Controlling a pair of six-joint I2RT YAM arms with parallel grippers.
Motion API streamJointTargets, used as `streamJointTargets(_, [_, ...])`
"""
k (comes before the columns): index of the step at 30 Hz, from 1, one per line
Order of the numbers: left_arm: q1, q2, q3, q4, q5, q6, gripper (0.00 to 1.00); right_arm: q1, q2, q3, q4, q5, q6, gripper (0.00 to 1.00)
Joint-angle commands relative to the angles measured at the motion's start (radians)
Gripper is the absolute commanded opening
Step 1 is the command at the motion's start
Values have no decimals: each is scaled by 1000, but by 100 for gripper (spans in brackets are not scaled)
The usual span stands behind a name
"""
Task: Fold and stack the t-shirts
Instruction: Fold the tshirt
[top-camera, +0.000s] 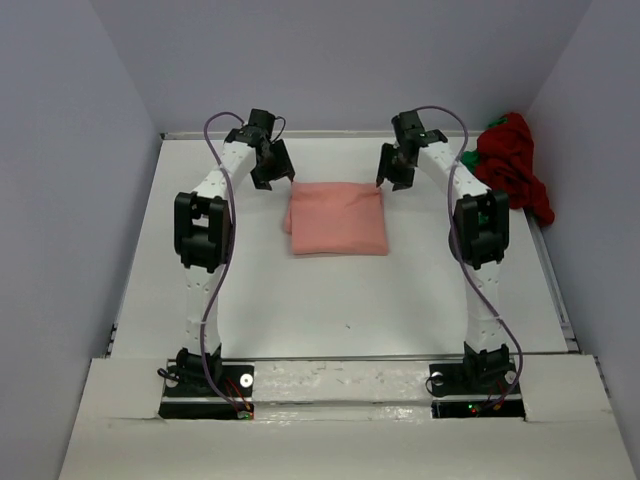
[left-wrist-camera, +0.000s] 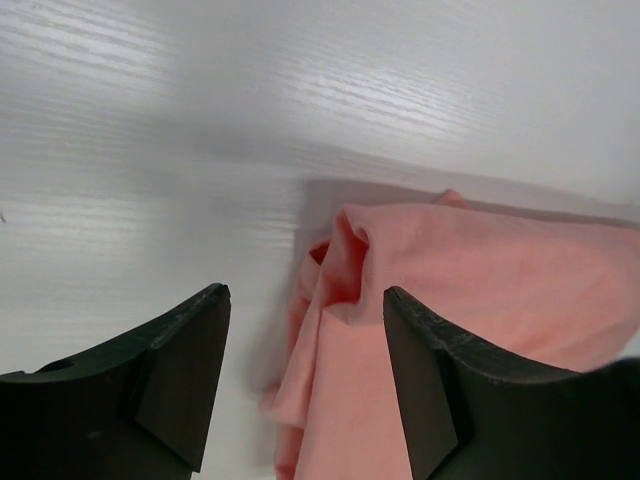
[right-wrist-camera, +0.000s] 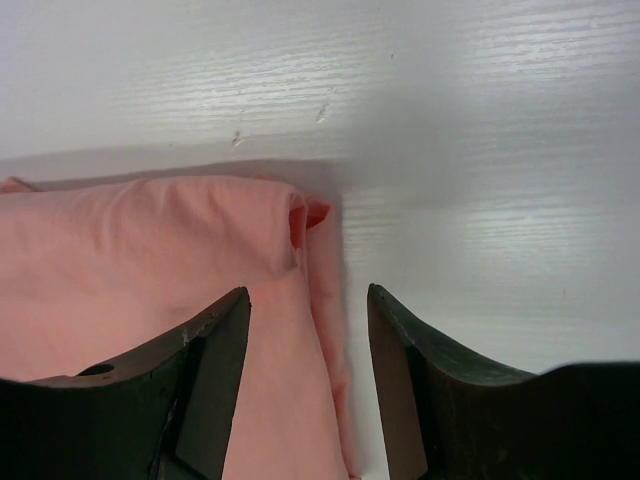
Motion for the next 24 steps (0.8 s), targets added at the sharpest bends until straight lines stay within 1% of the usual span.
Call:
streamJointTargets(1, [-1,-229,-36,53,80,0,72,-6,-190,-43,40,-52,9,55])
streamJointTargets(5, [-8,-297,-74,65,137,-2,71,-6,-263,-91,37,-109,12,50])
streamJointTargets(6, [-8,-310,-90,76,146,3,67,-6,-276,-103,37,-121,18,47])
streamJointTargets(8, [-9,-346,-161,133,210,8,39,-6,-277,-126,38,-199,34,20])
streamJointTargets(9, [-9,-347,-185,150,268,1,19,-6,-270,-129,35,-262,44,0])
streamJointTargets(10, [-9,-337,-214,168,307,-6,2,-6,-258,-131,38,-297,52,0])
streamJointTargets(11, [-9,-326,-266,220,354,-29,0,-6,-227,-132,50,-331,69,0])
streamJointTargets(12, [-11,-314,-289,254,443,-40,0,-6,-210,-132,61,-362,80,0])
streamJointTargets(13, [-15,-292,-309,286,479,-51,0,-15,-195,-129,89,-412,89,0])
streamJointTargets(14, [-18,-285,-333,346,506,-72,0,-15,-169,-126,107,-438,106,0])
streamJointTargets(15, [-21,-275,-335,369,540,-78,0,-15,-156,-125,125,-458,117,0])
streamJointTargets(19, [-28,-226,-329,455,606,-98,0,-55,-89,-129,233,-627,179,0])
streamJointTargets(20, [-28,-220,-334,481,626,-107,0,-55,-77,-137,263,-664,216,0])
streamJointTargets(22, [-28,-206,-355,562,678,-144,0,-78,-52,-174,349,-734,258,0])
streamJointTargets(24, [-28,-197,-357,593,684,-152,0,-78,-49,-194,389,-755,265,0])
